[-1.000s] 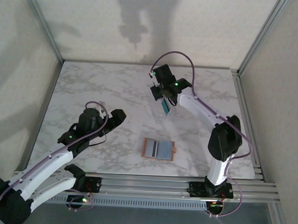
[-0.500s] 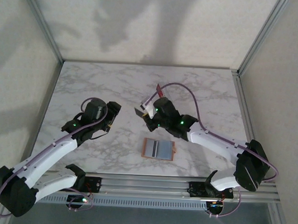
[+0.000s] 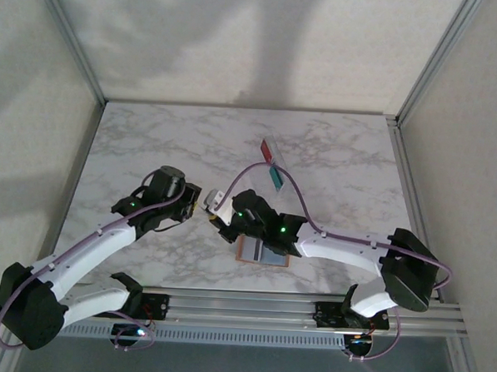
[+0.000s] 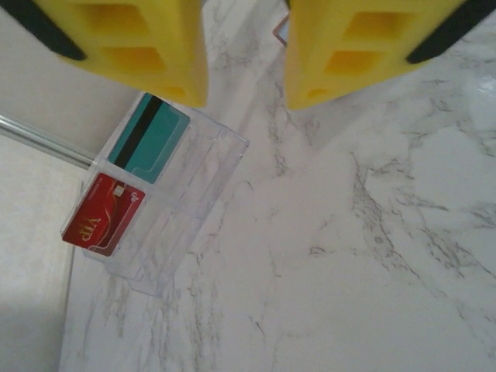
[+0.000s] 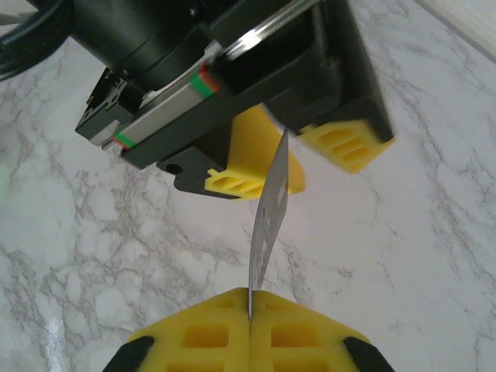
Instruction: Put the credit cards into the card holder
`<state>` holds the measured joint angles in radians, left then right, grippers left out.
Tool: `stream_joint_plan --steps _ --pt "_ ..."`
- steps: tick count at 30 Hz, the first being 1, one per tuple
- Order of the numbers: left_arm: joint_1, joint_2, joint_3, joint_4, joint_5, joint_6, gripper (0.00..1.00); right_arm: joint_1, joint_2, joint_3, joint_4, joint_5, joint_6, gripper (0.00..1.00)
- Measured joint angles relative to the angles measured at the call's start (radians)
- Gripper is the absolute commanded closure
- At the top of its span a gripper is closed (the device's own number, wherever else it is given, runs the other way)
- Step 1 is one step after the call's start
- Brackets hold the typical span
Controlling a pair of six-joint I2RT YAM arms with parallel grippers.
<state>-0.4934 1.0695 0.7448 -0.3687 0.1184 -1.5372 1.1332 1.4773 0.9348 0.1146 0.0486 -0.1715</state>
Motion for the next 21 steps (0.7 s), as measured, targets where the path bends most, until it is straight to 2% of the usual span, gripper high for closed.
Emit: stream_joint_plan --steps 1,3,4,5,6,11,15,21 --pt "0.002 0.0 -0.003 0.0 0.001 -0.005 0.91 0.0 0.0 -0.008 0.014 0.005 -0.003 1.0" --pt "0.003 0.0 -0.007 0.0 0.009 -0.01 0.92 0.0 0.0 -0.037 0.048 0.018 -0.019 1.0" --pt "0.004 0.001 -0.009 0.0 0.013 -0.012 0.86 0.001 0.0 -0.049 0.063 0.022 -0.026 1.0" --pt "0.004 0.002 -0.013 -0.001 0.018 -0.013 0.72 0.004 0.0 -0.057 0.076 0.029 -0.03 1.0" --pt "0.004 0.002 -0.015 -0.002 0.021 -0.013 0.65 0.006 0.0 -0.06 0.08 0.034 -0.035 1.0" --pt "0.004 0.001 -0.016 -0.002 0.034 -0.008 0.64 0.008 0.0 -0.071 0.084 0.076 -0.054 1.0" --pt "0.003 -0.005 -0.025 0.012 0.048 -0.011 0.53 0.01 0.0 -0.074 0.089 0.11 -0.064 1.0" --pt "-0.003 -0.003 -0.037 0.043 0.057 0.0 0.5 0.024 0.01 -0.079 0.111 0.193 -0.109 1.0"
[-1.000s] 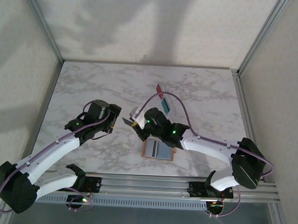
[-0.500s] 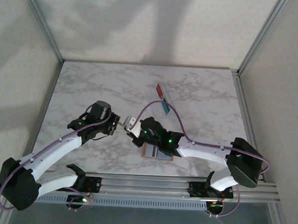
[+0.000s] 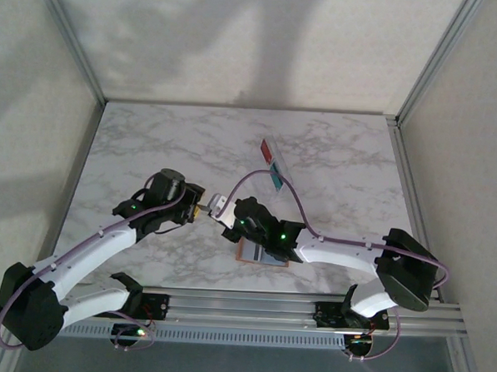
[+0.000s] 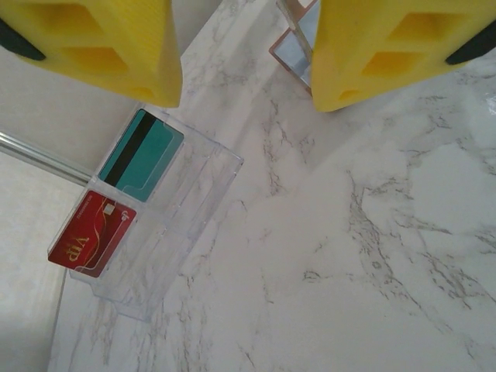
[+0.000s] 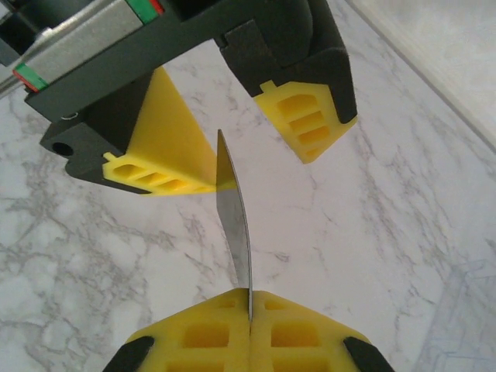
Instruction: Put the credit cards into the card holder
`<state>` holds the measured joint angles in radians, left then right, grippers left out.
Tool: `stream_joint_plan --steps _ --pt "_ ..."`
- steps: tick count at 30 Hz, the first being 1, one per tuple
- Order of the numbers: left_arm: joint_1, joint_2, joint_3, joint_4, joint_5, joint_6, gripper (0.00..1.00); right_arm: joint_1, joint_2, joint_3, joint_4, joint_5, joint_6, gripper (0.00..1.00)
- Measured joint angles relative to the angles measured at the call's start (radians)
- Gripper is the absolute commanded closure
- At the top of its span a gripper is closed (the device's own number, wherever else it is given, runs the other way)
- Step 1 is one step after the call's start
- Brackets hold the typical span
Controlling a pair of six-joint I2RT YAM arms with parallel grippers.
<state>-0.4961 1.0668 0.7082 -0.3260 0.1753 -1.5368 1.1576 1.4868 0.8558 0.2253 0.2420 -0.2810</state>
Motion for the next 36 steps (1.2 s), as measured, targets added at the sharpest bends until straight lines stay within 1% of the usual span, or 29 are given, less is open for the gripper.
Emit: stream_joint_plan --steps 5,7,8,12,16,18,19,20,23,24,25,28,31,33,35,36 --pt "-0.026 0.015 -0.002 -0.002 0.029 0.003 0.44 0.003 0.019 -0.012 0.039 0.058 -0.047 1.0" --pt "-0.029 0.015 -0.008 0.009 0.049 0.006 0.44 0.004 0.029 -0.012 0.05 0.077 -0.068 1.0" --pt "-0.029 0.017 -0.01 0.011 0.058 0.007 0.46 0.004 0.033 -0.012 0.056 0.084 -0.076 1.0" --pt "-0.031 0.032 -0.01 0.03 0.079 0.015 0.64 0.004 0.039 -0.015 0.071 0.094 -0.09 1.0" --pt "-0.031 0.049 -0.009 0.058 0.093 0.016 0.87 0.006 0.045 -0.029 0.079 0.085 -0.095 1.0" --pt "-0.031 0.062 -0.007 0.064 0.097 0.019 0.94 0.007 0.056 -0.029 0.079 0.077 -0.097 1.0" --pt "-0.031 0.07 -0.006 0.064 0.098 0.022 0.97 0.008 0.062 -0.029 0.079 0.076 -0.1 0.87" --pt "-0.031 0.078 -0.004 0.063 0.099 0.027 1.0 0.008 0.067 -0.032 0.082 0.076 -0.101 0.69" --pt "-0.032 0.103 -0.003 0.061 0.117 0.058 1.0 0.008 0.064 -0.056 0.124 0.08 -0.09 0.44" --pt "-0.033 0.111 -0.003 0.062 0.121 0.073 1.0 0.009 0.057 -0.072 0.143 0.079 -0.078 0.39" --pt "-0.033 0.119 -0.003 0.067 0.125 0.093 1.0 0.009 0.04 -0.093 0.153 0.076 -0.061 0.37" --pt "-0.041 0.143 0.003 0.098 0.143 0.194 1.0 0.008 -0.062 -0.158 0.129 0.053 0.027 0.36" --pt "-0.06 0.191 0.05 0.125 0.179 0.343 1.0 -0.008 -0.209 -0.195 0.056 0.002 0.185 0.28" --pt "-0.078 0.229 0.095 0.132 0.196 0.436 1.0 -0.055 -0.308 -0.216 0.002 -0.079 0.334 0.28" --pt "-0.101 0.261 0.124 0.145 0.225 0.525 1.0 -0.142 -0.402 -0.234 -0.06 -0.196 0.496 0.28" --pt "-0.113 0.274 0.133 0.15 0.242 0.561 1.0 -0.174 -0.432 -0.236 -0.092 -0.237 0.551 0.28"
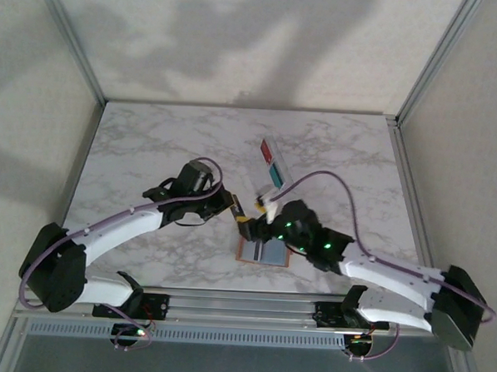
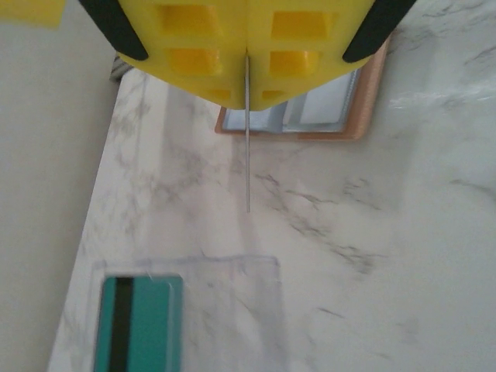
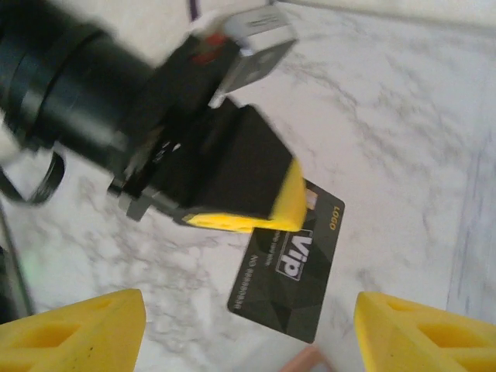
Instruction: Put the credit cards into the card holder
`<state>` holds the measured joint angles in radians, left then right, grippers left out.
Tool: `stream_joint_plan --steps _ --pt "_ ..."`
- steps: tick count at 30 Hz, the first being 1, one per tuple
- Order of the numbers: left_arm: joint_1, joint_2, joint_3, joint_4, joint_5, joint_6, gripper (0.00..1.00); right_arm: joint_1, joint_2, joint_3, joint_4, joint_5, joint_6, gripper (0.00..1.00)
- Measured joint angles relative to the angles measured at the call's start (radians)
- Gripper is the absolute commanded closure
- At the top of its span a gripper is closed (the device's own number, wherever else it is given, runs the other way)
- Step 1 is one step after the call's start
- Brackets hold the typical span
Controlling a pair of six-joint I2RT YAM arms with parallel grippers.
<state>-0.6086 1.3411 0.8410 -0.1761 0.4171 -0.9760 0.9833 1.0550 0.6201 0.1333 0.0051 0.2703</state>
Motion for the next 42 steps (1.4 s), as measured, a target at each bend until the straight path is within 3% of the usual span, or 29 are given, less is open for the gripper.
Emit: stream_joint_plan --steps 7,12,16,29,34,42 --pt "-0.11 0.144 0.06 -0.007 0.095 0.217 1.0 -0.19 -0.09 0.024 -0.339 -0.304 0.236 0.35" --pt "-0.19 0.258 0.114 -0.008 0.168 0.323 1.0 -0.341 -0.079 0.024 -0.548 -0.432 0.275 0.42" --pt "-0.195 0.343 0.149 -0.011 0.196 0.375 1.0 -0.41 -0.019 0.024 -0.654 -0.507 0.262 0.44" --pt "-0.131 0.394 0.099 0.062 0.303 0.37 1.0 -0.517 0.119 0.025 -0.749 -0.62 0.17 0.6" --pt "-0.106 0.394 0.042 0.108 0.332 0.351 1.0 -0.521 0.159 0.025 -0.748 -0.607 0.151 0.7" --pt "-0.096 0.399 -0.019 0.206 0.389 0.321 1.0 -0.521 0.17 0.025 -0.751 -0.546 0.148 0.71"
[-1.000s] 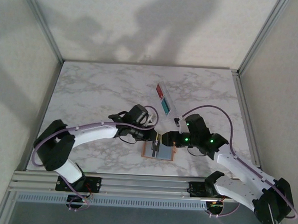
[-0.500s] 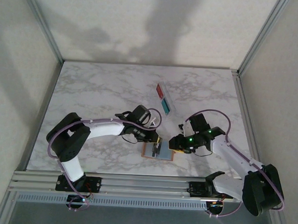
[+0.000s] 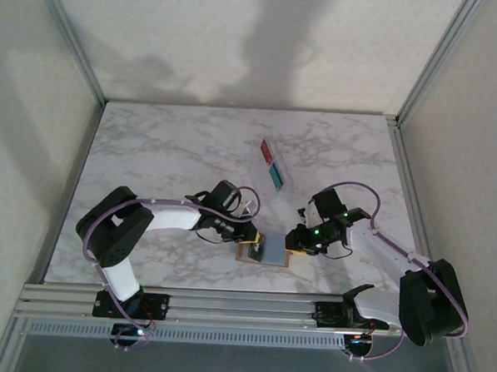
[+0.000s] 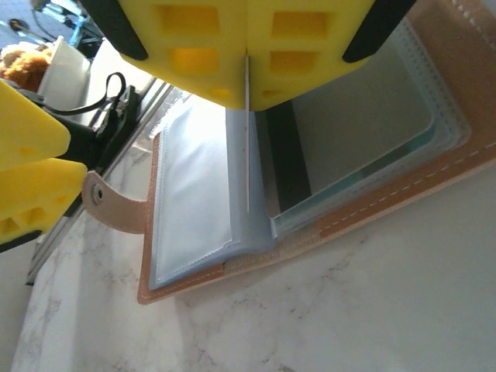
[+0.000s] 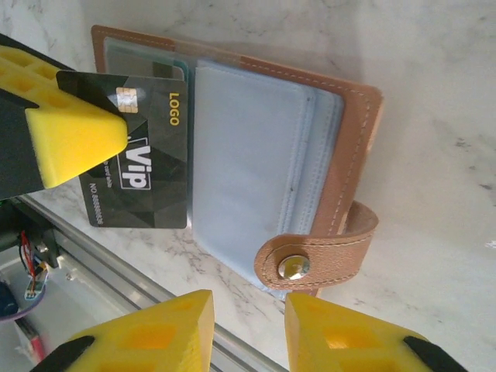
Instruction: Put the credit cards into the card holder
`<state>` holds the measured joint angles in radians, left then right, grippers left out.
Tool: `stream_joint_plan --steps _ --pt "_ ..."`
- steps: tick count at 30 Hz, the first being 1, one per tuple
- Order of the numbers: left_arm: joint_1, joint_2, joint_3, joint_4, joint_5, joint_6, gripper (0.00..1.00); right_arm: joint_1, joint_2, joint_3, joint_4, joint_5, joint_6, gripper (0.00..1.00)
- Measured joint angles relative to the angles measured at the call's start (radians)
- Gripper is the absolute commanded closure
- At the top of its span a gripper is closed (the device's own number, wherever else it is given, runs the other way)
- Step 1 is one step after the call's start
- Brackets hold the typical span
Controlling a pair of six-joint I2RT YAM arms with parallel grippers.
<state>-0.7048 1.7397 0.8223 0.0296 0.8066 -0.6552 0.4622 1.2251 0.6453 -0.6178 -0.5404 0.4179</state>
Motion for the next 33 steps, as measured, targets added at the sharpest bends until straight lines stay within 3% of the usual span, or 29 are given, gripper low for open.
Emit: stream_joint_plan --steps 25,28,33 --pt "0.044 0.077 -0.107 0.307 0.14 -0.106 1.0 0.0 0.027 -0.007 0.017 0.017 0.001 0.72" --pt "0.044 0.076 -0.119 0.328 0.141 -0.114 1.0 0.0 0.05 -0.013 0.022 0.024 0.002 0.54" --pt "0.042 0.071 -0.153 0.381 0.144 -0.142 1.0 0.0 0.08 -0.014 0.027 0.055 0.013 0.56"
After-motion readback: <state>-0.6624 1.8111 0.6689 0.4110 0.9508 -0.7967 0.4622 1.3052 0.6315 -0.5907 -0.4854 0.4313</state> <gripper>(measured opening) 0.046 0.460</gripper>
